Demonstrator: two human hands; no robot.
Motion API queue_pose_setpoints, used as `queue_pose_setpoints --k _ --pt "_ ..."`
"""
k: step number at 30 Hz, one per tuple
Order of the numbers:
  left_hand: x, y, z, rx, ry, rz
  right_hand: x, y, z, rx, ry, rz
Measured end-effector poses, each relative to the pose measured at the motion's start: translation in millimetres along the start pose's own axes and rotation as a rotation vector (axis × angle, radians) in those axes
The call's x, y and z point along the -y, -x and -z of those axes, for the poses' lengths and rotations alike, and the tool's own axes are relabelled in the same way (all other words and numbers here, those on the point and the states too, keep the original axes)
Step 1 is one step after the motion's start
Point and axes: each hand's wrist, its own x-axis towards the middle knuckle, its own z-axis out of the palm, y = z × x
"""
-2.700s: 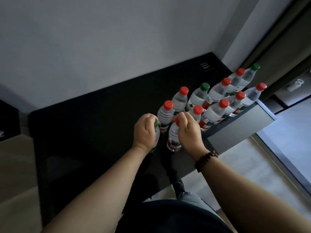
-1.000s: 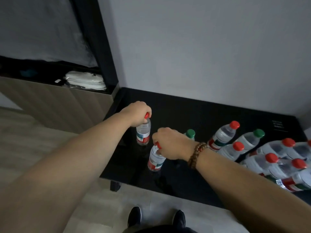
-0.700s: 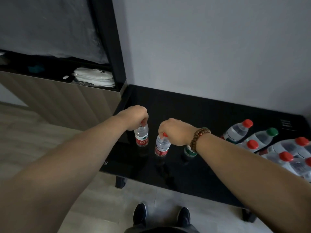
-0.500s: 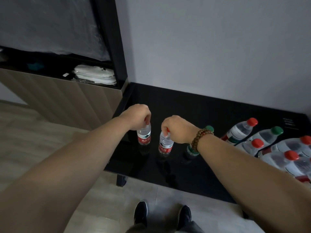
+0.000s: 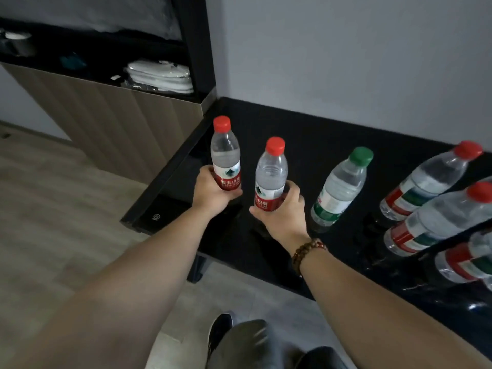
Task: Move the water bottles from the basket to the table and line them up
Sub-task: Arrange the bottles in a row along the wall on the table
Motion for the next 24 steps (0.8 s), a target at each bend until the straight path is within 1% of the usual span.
queue_pose_setpoints --k 2,4,6,9,12,15,17,19,20,24 --pt "14.9 0.4 -14.6 -0.109 0.027 -0.045 -20.4 -4.8 -16.4 -0.098 0.013 0.069" --pt "22.0 -0.8 -19.9 -0.153 0.032 -0.083 -32.7 -11.3 -25.0 -0.156 0.003 0.163" --pt "30.2 -6.5 -18.6 -0.132 0.041 -0.115 -39.7 -14.7 -26.8 -0.151 -0.052 0.228" --pt "37.2 -1.8 -11.7 -0.035 0.036 -0.168 -46.1 -7.3 -27.7 -0.134 -0.088 0.256" --pt "28.4 13.5 -7.0 0.004 -0.002 -0.170 -45.3 7.5 -34.2 -0.178 -0.008 0.250" --pt "20.7 21.3 -6.3 -0.062 -0.039 -0.167 -35.2 11.9 -48.4 -0.211 0.010 0.187" --pt "22.6 21.2 -9.1 -0.112 -0.046 -0.181 -28.4 8.2 -58.4 -0.301 0.006 0.126" --pt "26.3 13.4 -11.9 -0.134 -0.047 -0.200 -24.9 -0.4 -67.3 -0.393 0.117 0.099" --pt "27.4 7.3 -12.1 -0.128 -0.053 -0.208 -23.2 -6.1 -71.4 -0.411 0.184 0.086" --pt "25.6 -29.4 -12.7 -0.105 -0.082 -0.250 -3.6 -43.4 -81.3 -0.366 0.311 0.065"
